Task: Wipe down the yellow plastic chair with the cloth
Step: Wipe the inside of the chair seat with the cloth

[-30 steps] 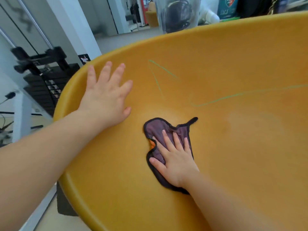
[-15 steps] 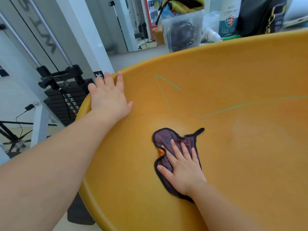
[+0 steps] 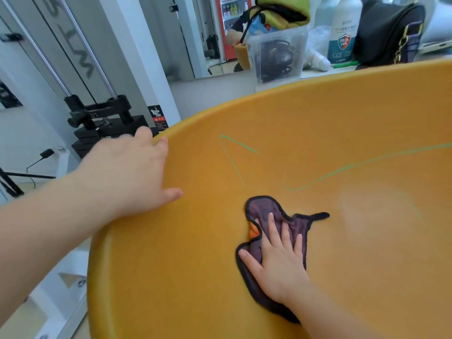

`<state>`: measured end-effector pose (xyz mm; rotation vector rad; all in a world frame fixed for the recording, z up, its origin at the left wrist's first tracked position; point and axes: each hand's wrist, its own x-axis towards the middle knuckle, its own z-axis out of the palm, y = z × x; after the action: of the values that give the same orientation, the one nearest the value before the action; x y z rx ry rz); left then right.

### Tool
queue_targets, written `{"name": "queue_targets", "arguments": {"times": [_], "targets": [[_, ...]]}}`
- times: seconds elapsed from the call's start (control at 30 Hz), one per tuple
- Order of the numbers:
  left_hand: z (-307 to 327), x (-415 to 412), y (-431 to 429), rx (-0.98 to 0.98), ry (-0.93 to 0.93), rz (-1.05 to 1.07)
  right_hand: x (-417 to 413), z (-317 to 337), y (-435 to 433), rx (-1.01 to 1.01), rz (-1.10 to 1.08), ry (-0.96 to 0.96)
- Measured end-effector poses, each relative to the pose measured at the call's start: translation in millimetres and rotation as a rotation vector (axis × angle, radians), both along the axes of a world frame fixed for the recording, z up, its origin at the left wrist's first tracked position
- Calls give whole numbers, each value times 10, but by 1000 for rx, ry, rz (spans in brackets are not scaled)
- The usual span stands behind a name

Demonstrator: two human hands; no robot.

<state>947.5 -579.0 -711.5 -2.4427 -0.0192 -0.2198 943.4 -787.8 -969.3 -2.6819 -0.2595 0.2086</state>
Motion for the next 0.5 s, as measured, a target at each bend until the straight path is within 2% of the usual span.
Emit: {"name": "queue_targets", "arguments": {"times": [0.13, 0.23, 0.4, 0.5], "targets": [[273, 349, 6, 72, -117, -193, 174, 21, 238, 74, 16, -139], [115, 601, -91, -5, -13, -319, 294, 4, 299, 132, 42, -220], [-202, 678, -29, 17, 145, -256, 608, -6, 326, 158, 42, -353], [-239, 617, -16, 22, 190, -228, 980, 2, 276, 122, -54, -473]]}}
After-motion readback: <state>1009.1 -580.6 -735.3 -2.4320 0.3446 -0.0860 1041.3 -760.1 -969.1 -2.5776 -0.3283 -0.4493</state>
